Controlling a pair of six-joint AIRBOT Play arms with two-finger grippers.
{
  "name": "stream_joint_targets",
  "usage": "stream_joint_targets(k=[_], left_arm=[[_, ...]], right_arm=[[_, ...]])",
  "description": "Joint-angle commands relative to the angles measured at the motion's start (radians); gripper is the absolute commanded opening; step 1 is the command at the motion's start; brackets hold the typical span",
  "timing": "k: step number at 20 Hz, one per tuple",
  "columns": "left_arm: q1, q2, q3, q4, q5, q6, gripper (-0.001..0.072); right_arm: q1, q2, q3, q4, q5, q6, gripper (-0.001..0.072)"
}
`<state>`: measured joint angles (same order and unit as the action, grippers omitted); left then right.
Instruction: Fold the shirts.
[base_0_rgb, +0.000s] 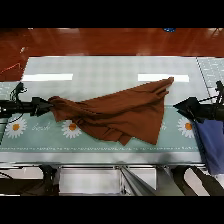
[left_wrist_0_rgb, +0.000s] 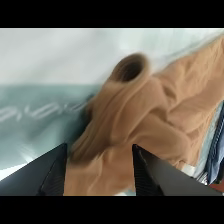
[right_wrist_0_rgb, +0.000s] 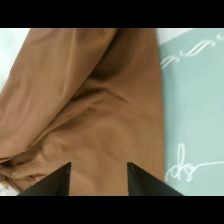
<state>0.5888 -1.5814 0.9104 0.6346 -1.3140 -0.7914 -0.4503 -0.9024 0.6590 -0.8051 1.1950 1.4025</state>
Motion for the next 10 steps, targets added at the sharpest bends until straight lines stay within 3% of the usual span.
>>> stream_joint_targets(k=[1,3,6,8,10], left_arm=[[-0.03,-0.014,0.039,-0.007,0.003,0.012,0.0505],[-0.043,-0.02,0.039,-0.006,-0.021,0.013,0.0499],[-0.064,-0.048,0.039,-0.002,-0.131,0.051,0.0332],[-0.063,-0.057,0.039,0.002,-0.152,0.05,0.0055],[-0.061,-0.056,0.039,0.002,-0.155,0.039,0.0021]], right_arm=[[-0.001,0.015,-0.011,0.011,0.011,0.008,0.0407],[-0.001,0.015,-0.011,0.011,0.009,0.011,0.0407],[-0.002,0.015,-0.011,-0.001,0.003,0.018,0.0407],[-0.002,0.015,-0.011,-0.057,0.013,0.019,0.0408],[-0.002,0.015,-0.011,-0.138,0.048,0.039,0.0408]])
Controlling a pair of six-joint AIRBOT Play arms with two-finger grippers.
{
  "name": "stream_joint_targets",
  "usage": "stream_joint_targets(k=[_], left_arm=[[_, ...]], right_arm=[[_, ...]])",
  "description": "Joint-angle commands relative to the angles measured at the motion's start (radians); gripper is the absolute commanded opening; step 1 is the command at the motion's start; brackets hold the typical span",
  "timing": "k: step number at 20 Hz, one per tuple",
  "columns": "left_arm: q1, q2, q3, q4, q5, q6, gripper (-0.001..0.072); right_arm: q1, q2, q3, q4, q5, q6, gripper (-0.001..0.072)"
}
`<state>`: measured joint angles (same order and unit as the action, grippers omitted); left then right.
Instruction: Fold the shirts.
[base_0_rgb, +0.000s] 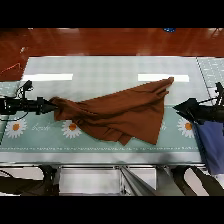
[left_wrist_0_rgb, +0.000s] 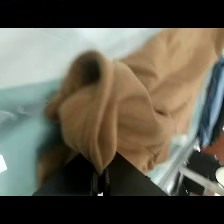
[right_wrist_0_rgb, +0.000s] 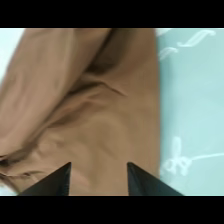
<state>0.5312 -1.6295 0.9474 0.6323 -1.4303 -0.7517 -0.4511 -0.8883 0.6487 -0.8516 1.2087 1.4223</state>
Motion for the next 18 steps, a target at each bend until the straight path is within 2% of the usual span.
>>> stream_joint_targets(k=[1,3,6,11,18], left_arm=[[-0.004,-0.008,0.002,0.004,-0.04,-0.011,0.0021],[-0.004,-0.008,0.002,0.004,-0.04,-0.035,0.0021],[-0.004,-0.008,0.002,0.004,-0.039,-0.046,0.0021],[-0.004,-0.008,0.002,0.003,-0.037,-0.045,0.0021],[-0.004,-0.008,0.002,0.003,-0.032,-0.045,0.0022]], right_arm=[[-0.001,0.001,-0.001,-0.158,0.056,0.06,0.0408],[-0.001,0.001,-0.014,-0.278,0.117,0.119,0.0408],[-0.001,0.001,-0.095,-0.32,0.206,0.123,0.0408],[0.0,0.0,-0.214,-0.249,0.226,0.082,0.0407],[0.0,-0.012,-0.256,-0.133,0.129,0.069,0.0407]])
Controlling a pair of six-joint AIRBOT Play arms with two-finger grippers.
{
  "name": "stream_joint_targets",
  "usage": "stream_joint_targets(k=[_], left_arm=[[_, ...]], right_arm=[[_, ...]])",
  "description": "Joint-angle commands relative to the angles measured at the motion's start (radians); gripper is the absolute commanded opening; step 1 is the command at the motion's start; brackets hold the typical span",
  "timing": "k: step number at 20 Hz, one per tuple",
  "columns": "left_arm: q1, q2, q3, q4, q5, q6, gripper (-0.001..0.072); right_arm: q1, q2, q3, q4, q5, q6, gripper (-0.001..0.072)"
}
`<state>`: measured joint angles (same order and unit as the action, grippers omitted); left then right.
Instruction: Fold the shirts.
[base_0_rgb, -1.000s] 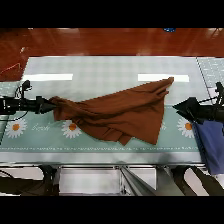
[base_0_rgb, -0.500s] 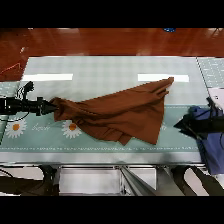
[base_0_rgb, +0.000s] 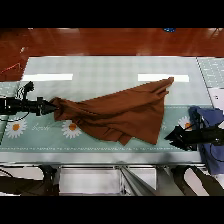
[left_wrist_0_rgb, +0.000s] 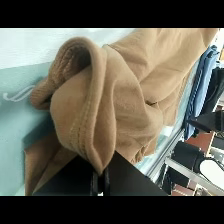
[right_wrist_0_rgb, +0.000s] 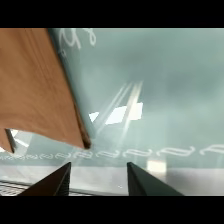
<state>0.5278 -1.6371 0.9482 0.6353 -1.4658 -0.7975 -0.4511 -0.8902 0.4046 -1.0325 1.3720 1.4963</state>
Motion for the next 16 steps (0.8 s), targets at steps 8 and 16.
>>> stream_joint_targets(k=[8,16], left_arm=[[-0.001,0.0,0.001,0.0,0.025,-0.01,0.0021],[0.003,0.014,0.001,-0.069,0.024,-0.011,0.0021]], right_arm=[[0.28,-0.255,-0.009,0.2,-0.225,-0.008,0.0407],[0.467,-0.316,0.212,0.314,-0.254,-0.095,0.0028]])
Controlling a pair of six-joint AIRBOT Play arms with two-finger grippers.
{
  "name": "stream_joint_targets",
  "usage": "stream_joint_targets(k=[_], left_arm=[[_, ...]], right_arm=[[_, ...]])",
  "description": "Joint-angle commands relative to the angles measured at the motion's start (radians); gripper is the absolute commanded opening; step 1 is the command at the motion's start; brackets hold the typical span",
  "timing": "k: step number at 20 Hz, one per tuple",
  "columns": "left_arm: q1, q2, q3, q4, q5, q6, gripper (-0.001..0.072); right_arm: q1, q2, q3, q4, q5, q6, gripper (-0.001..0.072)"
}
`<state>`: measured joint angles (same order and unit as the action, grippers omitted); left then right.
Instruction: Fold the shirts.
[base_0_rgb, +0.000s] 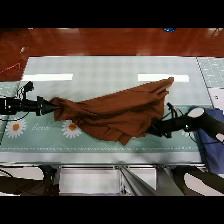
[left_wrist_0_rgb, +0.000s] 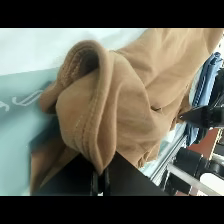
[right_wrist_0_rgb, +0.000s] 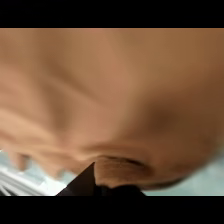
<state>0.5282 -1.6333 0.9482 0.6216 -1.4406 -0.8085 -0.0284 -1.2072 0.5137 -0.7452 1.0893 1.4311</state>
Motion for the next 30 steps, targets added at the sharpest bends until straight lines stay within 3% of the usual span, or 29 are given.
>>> stream_joint_targets(k=[1,5,7,11,15,18,21,23,27,30], left_arm=[[0.007,0.027,0.003,-0.111,-0.002,0.0,0.0021],[-0.005,0.191,0.043,-0.532,0.001,0.019,0.0021],[-0.026,0.304,0.12,-0.653,0.022,0.005,0.0021],[-0.034,0.504,0.363,-0.636,0.117,-0.091,0.0021],[-0.015,0.632,0.626,-0.485,0.208,-0.246,0.0021],[0.059,0.725,0.774,-0.33,0.211,-0.356,0.002],[0.05,0.836,0.818,-0.069,0.212,-0.429,0.0021],[-0.058,0.898,0.818,0.201,0.21,-0.489,0.0021],[-0.412,1.025,0.818,0.859,0.183,-0.633,0.0021],[-0.601,1.095,0.818,1.111,0.085,-0.723,0.0021]], right_arm=[[0.041,0.022,0.166,0.016,0.043,-0.028,0.0028],[0.042,0.108,0.568,-0.149,0.032,0.069,0.0028],[0.042,0.11,0.823,-0.23,0.032,0.09,0.0028],[0.042,0.11,1.261,-0.344,0.06,0.116,0.0028],[0.042,0.166,1.464,-0.441,0.116,0.125,0.0028],[0.042,0.282,1.465,-0.504,0.175,0.126,0.0028],[0.042,0.389,1.465,-0.611,0.238,0.146,0.0028],[0.042,0.447,1.465,-0.698,0.294,0.178,0.0028],[0.042,0.523,1.465,-0.816,0.473,0.207,0.0028],[0.042,0.541,1.464,-0.833,0.595,0.219,0.0028]])
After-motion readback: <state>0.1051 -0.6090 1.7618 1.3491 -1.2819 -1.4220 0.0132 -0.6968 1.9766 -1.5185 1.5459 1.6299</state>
